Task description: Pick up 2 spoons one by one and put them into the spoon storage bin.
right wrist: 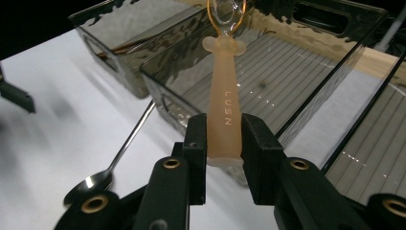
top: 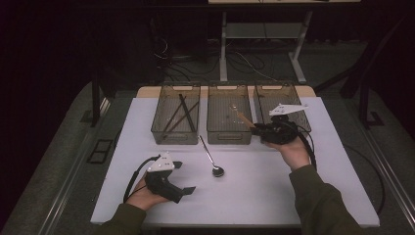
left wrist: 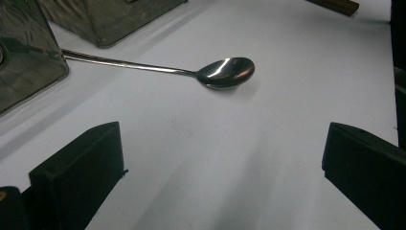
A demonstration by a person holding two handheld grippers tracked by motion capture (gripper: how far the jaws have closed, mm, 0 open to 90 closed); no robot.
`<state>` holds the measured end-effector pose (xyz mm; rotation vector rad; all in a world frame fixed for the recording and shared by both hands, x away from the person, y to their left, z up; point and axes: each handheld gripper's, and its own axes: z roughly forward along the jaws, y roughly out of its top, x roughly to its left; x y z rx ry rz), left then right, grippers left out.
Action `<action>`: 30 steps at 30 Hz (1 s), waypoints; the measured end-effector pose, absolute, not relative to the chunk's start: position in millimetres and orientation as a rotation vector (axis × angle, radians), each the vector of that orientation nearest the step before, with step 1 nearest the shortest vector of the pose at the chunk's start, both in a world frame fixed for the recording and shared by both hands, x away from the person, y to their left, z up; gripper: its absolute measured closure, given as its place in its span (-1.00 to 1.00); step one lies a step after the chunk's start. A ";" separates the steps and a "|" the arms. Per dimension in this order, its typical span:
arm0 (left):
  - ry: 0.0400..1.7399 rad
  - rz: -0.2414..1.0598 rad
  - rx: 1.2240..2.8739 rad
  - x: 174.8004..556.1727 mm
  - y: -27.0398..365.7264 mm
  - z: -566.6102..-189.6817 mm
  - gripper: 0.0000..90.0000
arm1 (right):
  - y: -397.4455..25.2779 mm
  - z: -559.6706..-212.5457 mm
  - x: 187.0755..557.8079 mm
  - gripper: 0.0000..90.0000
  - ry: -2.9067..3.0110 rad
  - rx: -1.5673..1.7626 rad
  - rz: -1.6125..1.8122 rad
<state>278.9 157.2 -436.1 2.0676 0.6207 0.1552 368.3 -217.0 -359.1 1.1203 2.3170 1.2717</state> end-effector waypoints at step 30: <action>0.607 0.143 2.060 278.6 156.9 -434.9 -1.00 | -165.5 -379.7 445.4 0.59 2.396 1.243 1.041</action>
